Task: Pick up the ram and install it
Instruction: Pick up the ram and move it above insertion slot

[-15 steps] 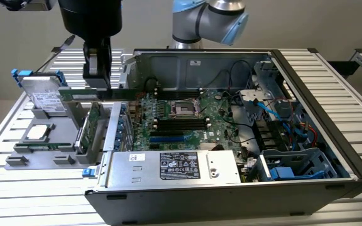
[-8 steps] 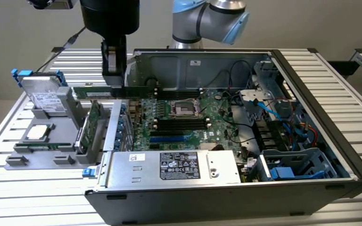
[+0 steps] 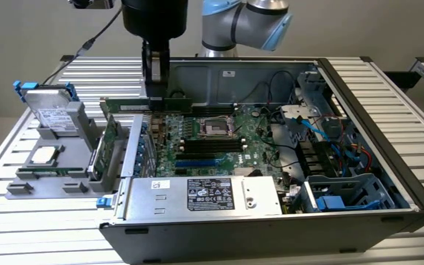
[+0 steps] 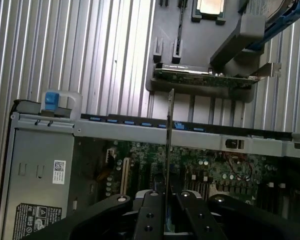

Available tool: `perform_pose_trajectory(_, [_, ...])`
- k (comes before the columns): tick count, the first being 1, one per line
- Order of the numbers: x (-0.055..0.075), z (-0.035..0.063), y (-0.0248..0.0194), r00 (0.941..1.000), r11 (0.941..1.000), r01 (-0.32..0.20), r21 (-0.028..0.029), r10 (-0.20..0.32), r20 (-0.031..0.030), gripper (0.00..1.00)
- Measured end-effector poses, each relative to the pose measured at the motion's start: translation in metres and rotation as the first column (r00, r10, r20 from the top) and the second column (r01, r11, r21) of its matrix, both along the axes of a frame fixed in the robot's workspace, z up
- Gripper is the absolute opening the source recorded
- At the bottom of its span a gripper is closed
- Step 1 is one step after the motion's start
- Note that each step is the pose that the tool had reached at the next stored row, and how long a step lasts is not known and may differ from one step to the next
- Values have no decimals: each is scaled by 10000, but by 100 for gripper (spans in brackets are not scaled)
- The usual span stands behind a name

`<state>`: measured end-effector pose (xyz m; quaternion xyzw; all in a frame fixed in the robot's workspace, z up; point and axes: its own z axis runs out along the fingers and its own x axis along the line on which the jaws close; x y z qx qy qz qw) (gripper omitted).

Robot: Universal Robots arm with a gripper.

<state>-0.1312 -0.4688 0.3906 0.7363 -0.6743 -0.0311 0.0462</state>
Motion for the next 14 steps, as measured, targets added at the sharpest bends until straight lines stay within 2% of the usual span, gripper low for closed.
perform_pose_trajectory(6, [208, 0, 44, 10000, 10000, 0, 1, 0, -28, 14])
perform_pose_trajectory(8, [272, -5, 72, 10000, 10000, -1, 1, 1, -46, 14])
perform_pose_trajectory(11, [348, -48, 148, 10000, 10000, 0, 0, 0, -68, 14])
perform_pose_trajectory(14, [416, -103, 246, 10000, 10000, 0, 1, 0, -74, 14])
